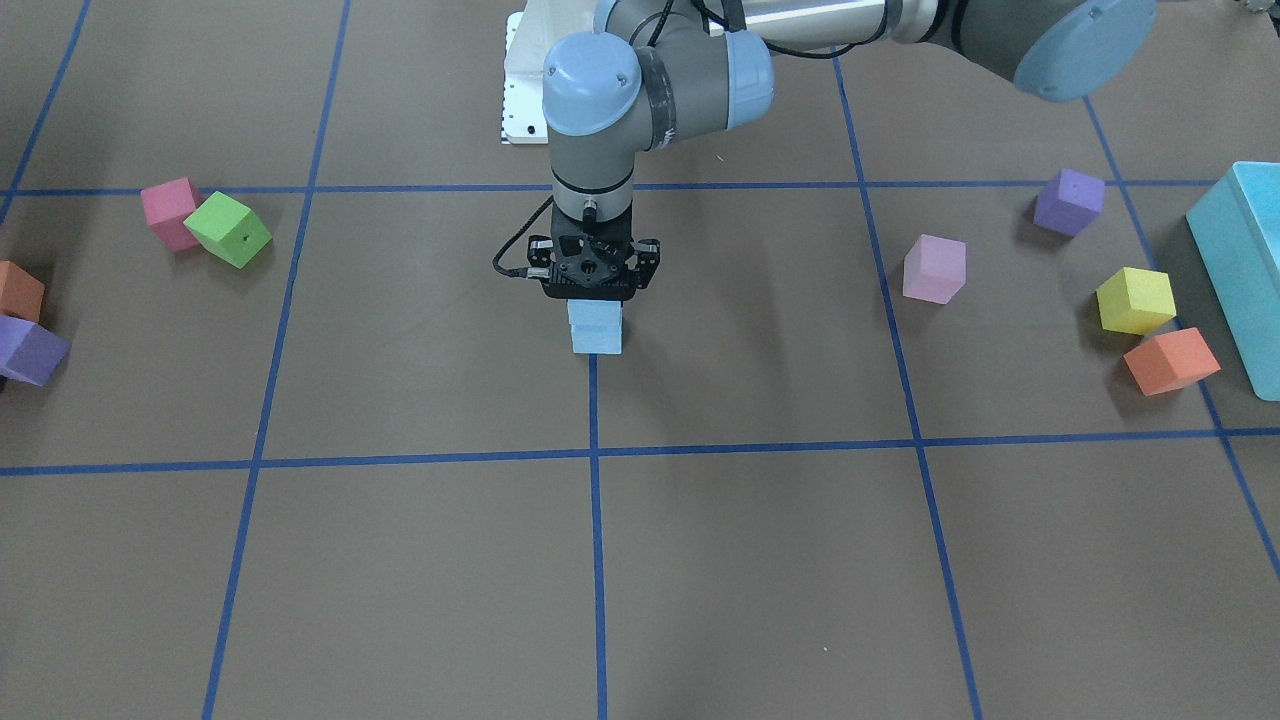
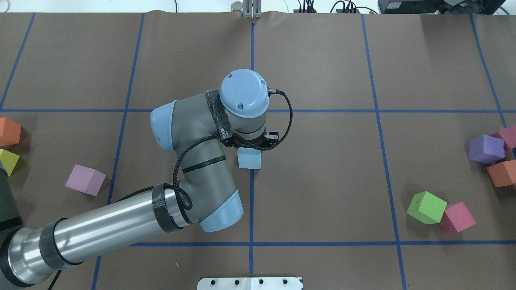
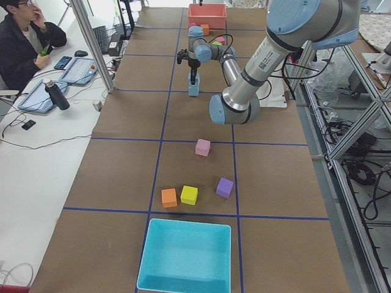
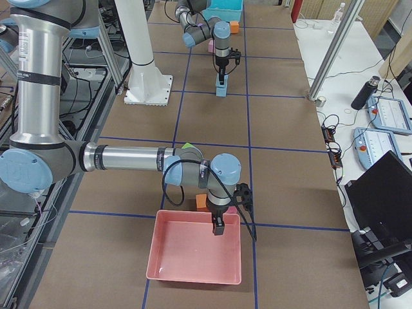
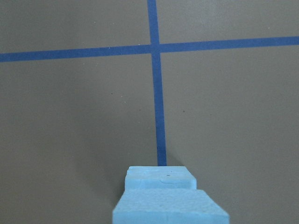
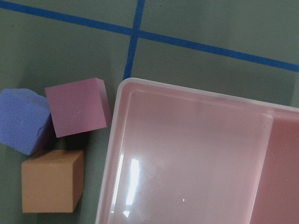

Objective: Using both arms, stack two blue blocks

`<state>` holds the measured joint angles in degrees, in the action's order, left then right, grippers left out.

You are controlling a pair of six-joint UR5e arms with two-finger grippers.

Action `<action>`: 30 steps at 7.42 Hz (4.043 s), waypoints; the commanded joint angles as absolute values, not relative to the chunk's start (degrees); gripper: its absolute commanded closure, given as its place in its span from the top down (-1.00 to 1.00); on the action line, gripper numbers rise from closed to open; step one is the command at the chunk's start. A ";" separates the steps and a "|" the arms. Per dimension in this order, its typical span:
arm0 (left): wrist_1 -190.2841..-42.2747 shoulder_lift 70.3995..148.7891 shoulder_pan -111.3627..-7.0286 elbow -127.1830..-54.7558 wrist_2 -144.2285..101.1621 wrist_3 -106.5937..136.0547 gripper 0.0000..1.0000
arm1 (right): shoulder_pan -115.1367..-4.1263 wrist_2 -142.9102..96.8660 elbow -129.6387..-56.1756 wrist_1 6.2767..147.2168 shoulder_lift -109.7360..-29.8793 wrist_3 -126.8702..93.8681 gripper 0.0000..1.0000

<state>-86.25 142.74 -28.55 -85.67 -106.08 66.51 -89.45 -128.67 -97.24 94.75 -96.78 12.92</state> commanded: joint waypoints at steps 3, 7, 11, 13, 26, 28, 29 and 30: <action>-89.38 142.73 -28.83 -83.94 -105.73 66.36 -0.73 | -89.47 -128.67 -97.29 94.75 -96.68 12.92 1.00; -89.30 142.47 -29.00 -83.94 -104.42 65.74 0.07 | -89.47 -128.76 -97.29 94.75 -96.68 12.92 1.00; -89.65 141.86 -28.83 -84.02 -104.50 65.74 0.95 | -89.38 -128.76 -97.29 94.75 -96.42 12.83 1.00; -90.79 141.24 -28.92 -84.81 -104.76 65.74 0.97 | -89.38 -128.76 -97.21 94.75 -96.42 12.83 1.00; -86.88 96.79 -78.47 -96.48 -129.46 -3.42 0.97 | -89.47 -128.85 -96.59 94.75 -96.15 12.92 1.00; -89.47 92.91 -83.31 -91.86 -129.46 -2.65 0.97 | -89.39 -128.85 -96.59 94.75 -96.15 12.92 1.00; -88.95 92.47 -87.06 -91.15 -129.72 -2.90 0.97 | -89.47 -128.85 -96.59 94.75 -96.15 12.92 1.00; -89.64 89.94 -88.40 -91.93 -129.99 -2.99 0.97 | -89.47 -128.85 -96.59 94.75 -96.24 12.92 1.00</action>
<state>-89.09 92.33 -85.74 -92.00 -129.69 -2.91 -89.45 -128.85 -96.59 94.75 -96.17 12.92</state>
